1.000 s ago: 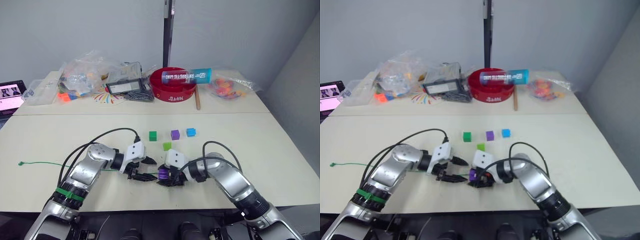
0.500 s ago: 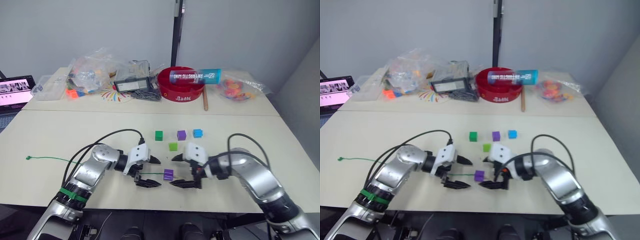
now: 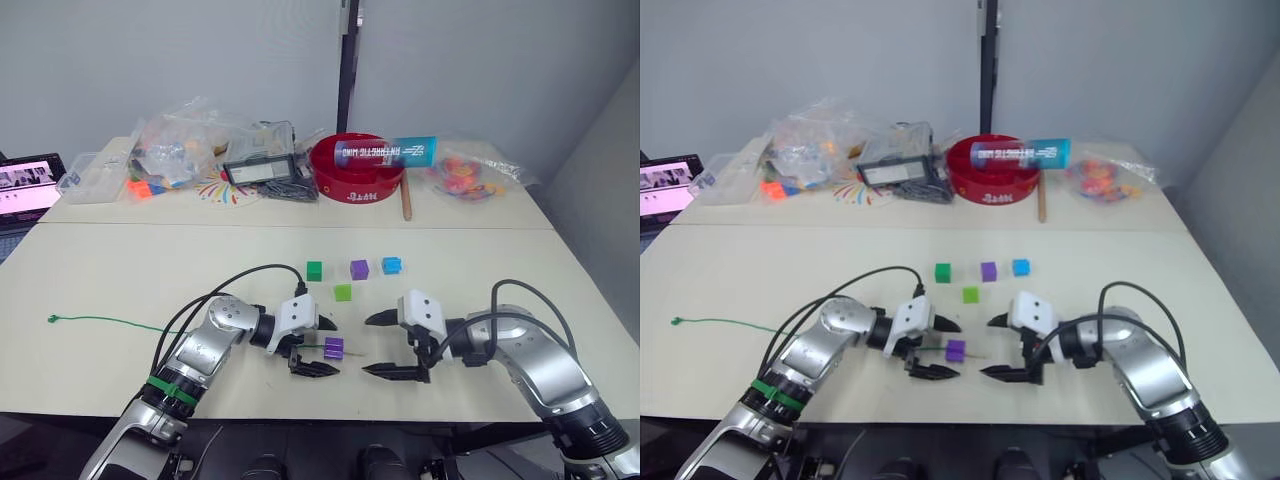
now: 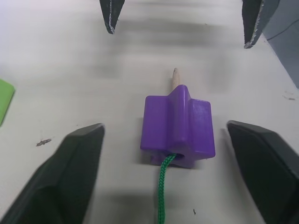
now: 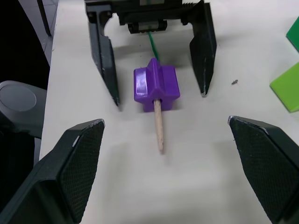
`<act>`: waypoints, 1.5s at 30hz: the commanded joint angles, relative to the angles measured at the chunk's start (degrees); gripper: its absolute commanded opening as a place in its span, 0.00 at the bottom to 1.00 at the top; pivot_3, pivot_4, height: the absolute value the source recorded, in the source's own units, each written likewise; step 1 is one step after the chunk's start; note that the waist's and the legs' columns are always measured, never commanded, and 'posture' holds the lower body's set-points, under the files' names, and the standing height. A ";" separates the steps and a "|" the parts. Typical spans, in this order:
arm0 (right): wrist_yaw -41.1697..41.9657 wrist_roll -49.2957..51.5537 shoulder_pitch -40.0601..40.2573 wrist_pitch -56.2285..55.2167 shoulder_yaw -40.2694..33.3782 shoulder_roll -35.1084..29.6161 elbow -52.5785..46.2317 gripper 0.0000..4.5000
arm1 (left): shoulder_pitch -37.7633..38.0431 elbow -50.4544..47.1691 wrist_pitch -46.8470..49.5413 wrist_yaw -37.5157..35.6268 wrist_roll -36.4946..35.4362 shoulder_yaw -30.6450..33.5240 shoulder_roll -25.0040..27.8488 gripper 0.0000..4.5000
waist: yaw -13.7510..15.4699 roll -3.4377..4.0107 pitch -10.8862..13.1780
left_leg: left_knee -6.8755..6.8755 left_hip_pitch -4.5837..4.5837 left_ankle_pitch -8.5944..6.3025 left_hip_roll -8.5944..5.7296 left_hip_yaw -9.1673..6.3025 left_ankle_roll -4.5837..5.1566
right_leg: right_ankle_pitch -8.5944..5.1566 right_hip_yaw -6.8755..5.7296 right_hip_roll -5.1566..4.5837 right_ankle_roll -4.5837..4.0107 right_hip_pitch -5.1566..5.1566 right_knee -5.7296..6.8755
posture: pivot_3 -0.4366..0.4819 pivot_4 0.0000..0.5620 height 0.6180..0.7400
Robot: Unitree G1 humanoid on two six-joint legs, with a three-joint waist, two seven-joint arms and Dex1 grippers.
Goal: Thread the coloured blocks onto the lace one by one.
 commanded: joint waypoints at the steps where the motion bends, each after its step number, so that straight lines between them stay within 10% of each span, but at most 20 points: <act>1: -0.37 0.54 -0.99 -0.86 -0.26 0.09 -0.88 1.00 | -1.08 0.58 -1.28 -0.07 0.58 -0.46 -0.32 0.67 | 0.01 0.00 0.00 | 0.00 0.00 0.00 0.00 0.00 0.00 | 0.00 0.00 0.00 0.00 0.00 0.00 | 0.48 0.27 0.92; 6: -1.00 -0.36 -0.74 -0.94 0.88 0.07 -0.75 1.00 | -1.08 1.47 -2.39 0.03 1.42 -0.91 -0.60 0.30 | 0.01 0.00 0.00 | 0.00 0.01 0.00 0.00 0.00 0.00 | 0.00 0.00 0.00 0.00 0.00 0.01 | 0.48 0.27 0.92; 18: -4.56 -7.29 -3.83 -3.41 7.02 3.61 6.50 1.00 | -1.08 2.16 -4.42 -0.37 2.34 -1.50 -0.15 0.29 | 0.00 0.01 0.00 | 0.02 0.03 0.00 0.00 0.01 0.00 | 0.00 0.00 0.00 0.00 0.02 0.01 | 0.48 0.27 0.92; 32: -4.31 -7.83 -3.88 -3.80 7.38 3.75 7.07 0.00 | -1.17 2.11 -4.55 -0.95 2.94 -2.03 0.38 0.29 | -0.01 0.01 -0.01 | 0.03 0.07 0.00 0.00 0.00 0.00 | 0.00 0.00 0.00 0.00 0.05 0.04 | 0.48 0.27 0.92; 45: -2.60 -8.75 -4.74 -4.98 9.16 4.01 7.48 0.00 | 1.99 6.54 -11.66 -5.10 -0.93 6.61 11.03 0.29 | -1.05 0.01 0.00 | 0.00 0.20 0.00 0.09 0.01 0.00 | 0.00 0.01 0.09 -0.03 0.02 0.11 | 0.48 0.27 0.92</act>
